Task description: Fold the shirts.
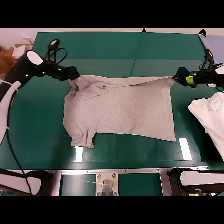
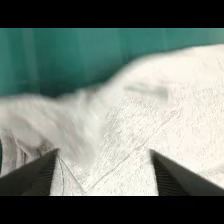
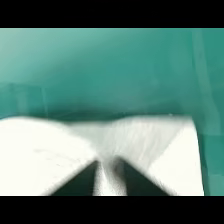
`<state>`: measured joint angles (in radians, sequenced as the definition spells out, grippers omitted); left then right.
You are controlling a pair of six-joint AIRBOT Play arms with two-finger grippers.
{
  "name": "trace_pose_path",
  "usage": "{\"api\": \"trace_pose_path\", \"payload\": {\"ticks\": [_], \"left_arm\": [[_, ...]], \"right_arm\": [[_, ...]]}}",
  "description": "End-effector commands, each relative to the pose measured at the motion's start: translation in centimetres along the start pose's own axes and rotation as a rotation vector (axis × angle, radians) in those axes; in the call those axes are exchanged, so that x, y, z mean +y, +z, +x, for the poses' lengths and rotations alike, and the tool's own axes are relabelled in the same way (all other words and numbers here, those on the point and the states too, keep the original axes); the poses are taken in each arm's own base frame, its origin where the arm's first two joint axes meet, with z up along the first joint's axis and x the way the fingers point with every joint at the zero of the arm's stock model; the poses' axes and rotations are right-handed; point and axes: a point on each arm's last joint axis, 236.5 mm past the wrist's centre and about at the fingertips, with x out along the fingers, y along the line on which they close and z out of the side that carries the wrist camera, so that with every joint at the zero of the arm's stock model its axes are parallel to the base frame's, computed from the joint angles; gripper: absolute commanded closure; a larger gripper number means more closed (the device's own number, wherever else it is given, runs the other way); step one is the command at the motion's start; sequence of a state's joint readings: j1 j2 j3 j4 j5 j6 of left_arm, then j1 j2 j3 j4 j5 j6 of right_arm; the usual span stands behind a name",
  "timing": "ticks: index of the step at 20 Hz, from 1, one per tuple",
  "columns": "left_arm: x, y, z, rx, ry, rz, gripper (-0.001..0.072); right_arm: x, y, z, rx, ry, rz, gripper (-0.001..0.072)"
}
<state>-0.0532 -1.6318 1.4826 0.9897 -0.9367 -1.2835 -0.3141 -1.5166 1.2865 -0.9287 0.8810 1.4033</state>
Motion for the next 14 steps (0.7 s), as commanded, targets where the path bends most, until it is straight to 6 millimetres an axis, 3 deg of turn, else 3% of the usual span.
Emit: {"api": "trace_pose_path", "payload": {"ticks": [1,4,5,7,11,13,14], "left_arm": [[1.1,-1.1,-1.3,0.120,-0.060,-0.022,-0.0006],[5.0,-4.8,-6.9,0.314,-0.088,-0.105,-0.0005],[6.2,-6.4,-8.2,0.372,-0.102,-0.151,-0.0005],[8.0,-10.4,-9.9,0.479,-0.152,-0.273,-0.0005],[9.6,-19.8,-9.7,0.550,-0.180,-0.473,-0.0005],[9.0,-23.6,-8.4,0.580,-0.199,-0.533,-0.0005],[8.4,-24.5,-7.6,0.571,-0.230,-0.555,-0.0005]], "right_arm": [[-1.5,-0.9,0.1,0.083,0.011,0.045,0.0355],[-3.8,-2.8,-3.3,0.198,0.020,0.080,0.0361],[-4.7,-4.2,-4.4,0.243,0.017,0.092,0.0362],[-6.6,-7.3,-6.3,0.299,-0.007,0.111,0.0430],[-10.6,-10.8,-9.4,0.225,-0.056,0.203,0.0430],[-12.3,-11.6,-10.3,0.176,-0.085,0.259,0.0429],[-12.7,-12.2,-10.4,0.176,-0.089,0.280,0.0429]]}}
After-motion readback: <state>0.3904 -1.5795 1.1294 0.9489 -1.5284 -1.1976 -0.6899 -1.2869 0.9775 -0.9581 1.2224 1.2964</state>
